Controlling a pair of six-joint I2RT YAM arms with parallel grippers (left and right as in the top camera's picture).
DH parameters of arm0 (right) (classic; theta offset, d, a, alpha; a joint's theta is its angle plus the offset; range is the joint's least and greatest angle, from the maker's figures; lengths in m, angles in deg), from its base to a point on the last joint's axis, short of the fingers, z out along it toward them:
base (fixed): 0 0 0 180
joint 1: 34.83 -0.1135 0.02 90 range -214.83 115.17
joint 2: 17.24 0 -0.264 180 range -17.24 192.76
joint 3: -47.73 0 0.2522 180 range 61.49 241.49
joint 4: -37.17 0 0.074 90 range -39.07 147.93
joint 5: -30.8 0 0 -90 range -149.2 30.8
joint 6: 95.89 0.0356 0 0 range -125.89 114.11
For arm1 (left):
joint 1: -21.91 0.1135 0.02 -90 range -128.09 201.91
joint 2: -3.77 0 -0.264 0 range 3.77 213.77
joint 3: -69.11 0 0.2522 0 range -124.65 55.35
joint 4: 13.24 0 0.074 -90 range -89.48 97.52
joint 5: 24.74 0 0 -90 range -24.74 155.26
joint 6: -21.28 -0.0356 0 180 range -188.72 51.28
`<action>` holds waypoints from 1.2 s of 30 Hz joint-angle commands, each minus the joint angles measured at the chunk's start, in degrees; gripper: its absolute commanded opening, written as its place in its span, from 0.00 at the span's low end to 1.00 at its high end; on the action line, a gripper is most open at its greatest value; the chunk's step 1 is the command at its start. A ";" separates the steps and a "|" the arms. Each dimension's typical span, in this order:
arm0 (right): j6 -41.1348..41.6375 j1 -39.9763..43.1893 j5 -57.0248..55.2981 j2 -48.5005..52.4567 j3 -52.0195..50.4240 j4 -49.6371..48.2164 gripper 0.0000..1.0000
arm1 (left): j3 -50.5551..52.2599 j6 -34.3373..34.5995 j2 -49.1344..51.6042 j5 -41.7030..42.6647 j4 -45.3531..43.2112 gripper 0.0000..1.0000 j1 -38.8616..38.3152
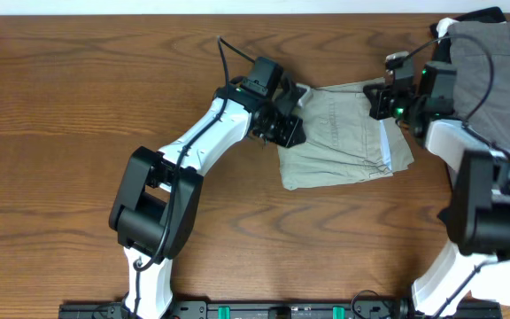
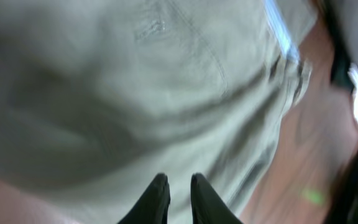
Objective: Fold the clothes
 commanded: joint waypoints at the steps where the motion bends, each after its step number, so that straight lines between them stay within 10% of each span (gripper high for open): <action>1: 0.39 0.52 0.87 4.87 -0.24 -2.95 0.01 | 0.74 -8.04 0.42 0.59 1.92 0.15 -1.11; 12: 3.93 1.36 9.09 2.47 2.05 -3.52 0.01 | 1.40 -8.31 -4.15 0.59 3.65 0.15 -1.29; 20: 5.25 3.04 27.61 -11.10 4.07 21.70 0.01 | 1.42 -8.31 -6.93 0.92 9.09 0.15 -1.42; 26: -6.38 2.47 17.31 -12.00 2.99 45.00 0.01 | 1.53 -8.35 -4.72 7.26 7.32 0.15 -1.46; 36: -3.82 2.08 3.13 -9.44 -6.10 43.65 0.01 | 1.53 -4.37 3.63 8.33 4.48 0.15 -1.90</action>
